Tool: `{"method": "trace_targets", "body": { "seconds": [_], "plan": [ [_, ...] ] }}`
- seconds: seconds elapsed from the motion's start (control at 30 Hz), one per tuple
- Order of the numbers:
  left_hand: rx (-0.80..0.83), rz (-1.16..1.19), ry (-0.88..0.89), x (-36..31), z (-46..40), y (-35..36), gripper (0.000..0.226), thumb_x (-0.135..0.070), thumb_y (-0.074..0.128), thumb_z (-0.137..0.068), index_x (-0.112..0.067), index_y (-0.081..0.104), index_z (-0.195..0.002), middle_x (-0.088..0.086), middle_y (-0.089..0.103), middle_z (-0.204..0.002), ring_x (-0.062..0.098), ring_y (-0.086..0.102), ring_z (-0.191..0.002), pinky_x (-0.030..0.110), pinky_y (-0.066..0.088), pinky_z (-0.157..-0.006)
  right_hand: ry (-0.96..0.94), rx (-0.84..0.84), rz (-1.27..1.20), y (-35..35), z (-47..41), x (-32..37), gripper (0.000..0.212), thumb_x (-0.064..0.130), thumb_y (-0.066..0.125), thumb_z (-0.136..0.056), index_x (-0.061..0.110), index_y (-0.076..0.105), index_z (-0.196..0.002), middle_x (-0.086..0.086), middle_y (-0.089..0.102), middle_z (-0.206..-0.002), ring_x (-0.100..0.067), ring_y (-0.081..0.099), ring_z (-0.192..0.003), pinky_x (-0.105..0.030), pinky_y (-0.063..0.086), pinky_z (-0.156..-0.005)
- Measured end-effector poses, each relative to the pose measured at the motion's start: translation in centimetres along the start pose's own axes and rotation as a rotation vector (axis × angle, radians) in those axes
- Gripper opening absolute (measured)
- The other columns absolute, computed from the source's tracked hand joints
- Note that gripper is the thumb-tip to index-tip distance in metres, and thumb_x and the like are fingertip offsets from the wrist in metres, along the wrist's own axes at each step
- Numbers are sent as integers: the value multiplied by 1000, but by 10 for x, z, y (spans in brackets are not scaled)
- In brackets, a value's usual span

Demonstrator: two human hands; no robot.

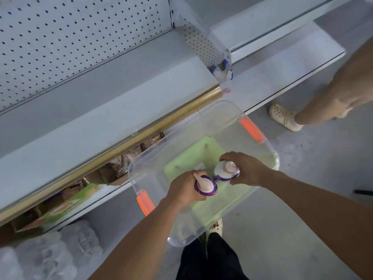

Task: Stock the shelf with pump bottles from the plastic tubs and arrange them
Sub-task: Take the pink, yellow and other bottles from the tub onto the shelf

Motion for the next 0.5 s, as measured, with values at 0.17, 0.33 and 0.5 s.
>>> {"method": "trace_targets", "body": {
  "seconds": [0.17, 0.33, 0.5],
  "plan": [
    [-158, 206, -76, -9, 23, -26, 60, -40, 91, -57, -36, 62, -110, -14, 68, -104, 7, 63, -100, 23, 50, -83, 113, -120, -165, -19, 10, 17, 70, 27, 89, -55, 32, 55, -116, 10, 60, -114, -19, 56, -105, -40, 48, -92],
    [-333, 489, -111, -26, 60, -77, 55, -22, 96, -53, -36, 62, -95, -14, 69, -94, 5, 65, -91, 24, 57, -79, 66, -195, -391, -65, 37, 57, 61, 22, 93, -53, 25, 62, -105, 6, 66, -103, -17, 62, -98, -33, 52, -87],
    [-441, 750, -63, -62, 100, -126, 56, -8, 94, -53, -27, 66, -98, -7, 74, -91, 10, 70, -86, 20, 57, -72, 19, -293, -517, -115, 68, 106, 54, 10, 89, -59, 22, 62, -104, 0, 69, -100, -17, 66, -94, -30, 56, -77]
  ]
}}
Point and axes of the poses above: each hand's wrist, its own z-axis away from the middle knuckle, its own y-axis out of the palm, x = y × z, the point moved 2 cm from there along -z, towards the middle knuckle
